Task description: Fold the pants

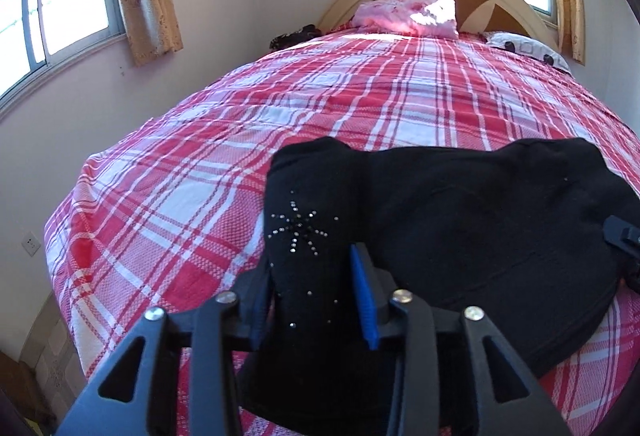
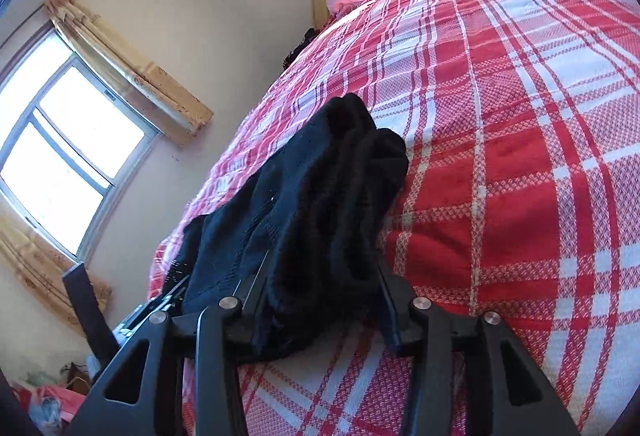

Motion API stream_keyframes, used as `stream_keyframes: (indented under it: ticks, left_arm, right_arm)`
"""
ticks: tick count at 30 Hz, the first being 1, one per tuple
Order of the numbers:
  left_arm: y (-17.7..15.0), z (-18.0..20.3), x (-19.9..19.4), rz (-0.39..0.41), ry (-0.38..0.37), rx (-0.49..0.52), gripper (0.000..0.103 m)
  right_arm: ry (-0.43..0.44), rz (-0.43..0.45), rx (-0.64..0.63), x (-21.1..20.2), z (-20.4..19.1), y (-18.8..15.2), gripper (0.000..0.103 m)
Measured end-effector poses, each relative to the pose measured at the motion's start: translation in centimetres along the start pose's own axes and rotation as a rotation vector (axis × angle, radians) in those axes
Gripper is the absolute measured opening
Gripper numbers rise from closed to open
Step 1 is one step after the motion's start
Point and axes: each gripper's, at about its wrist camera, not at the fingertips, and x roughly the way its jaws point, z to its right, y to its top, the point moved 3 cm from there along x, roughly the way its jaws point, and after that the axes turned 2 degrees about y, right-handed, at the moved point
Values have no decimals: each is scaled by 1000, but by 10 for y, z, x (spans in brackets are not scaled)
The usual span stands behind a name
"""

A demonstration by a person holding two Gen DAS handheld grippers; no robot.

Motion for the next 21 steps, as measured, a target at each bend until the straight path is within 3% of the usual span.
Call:
stream_keyframes:
  ticks: [5,8,15,21]
  left_arm:
    - [-1,-11,2,-15,26,-52,77]
    - [-5,-16,-4,-17,50,-54,86]
    - [-20,-14,-27,1,96,2,92]
    - [-26,-11,-42,-7,90,19,92]
  right_arm:
    - [77,38,80,-22,8,1,48]
    - [63,89,72,-43,6,-9,48]
    - [-124,131,-17,-71,-7,-36,51]
    - [-444,204,-83,-96,-18,-47,52]
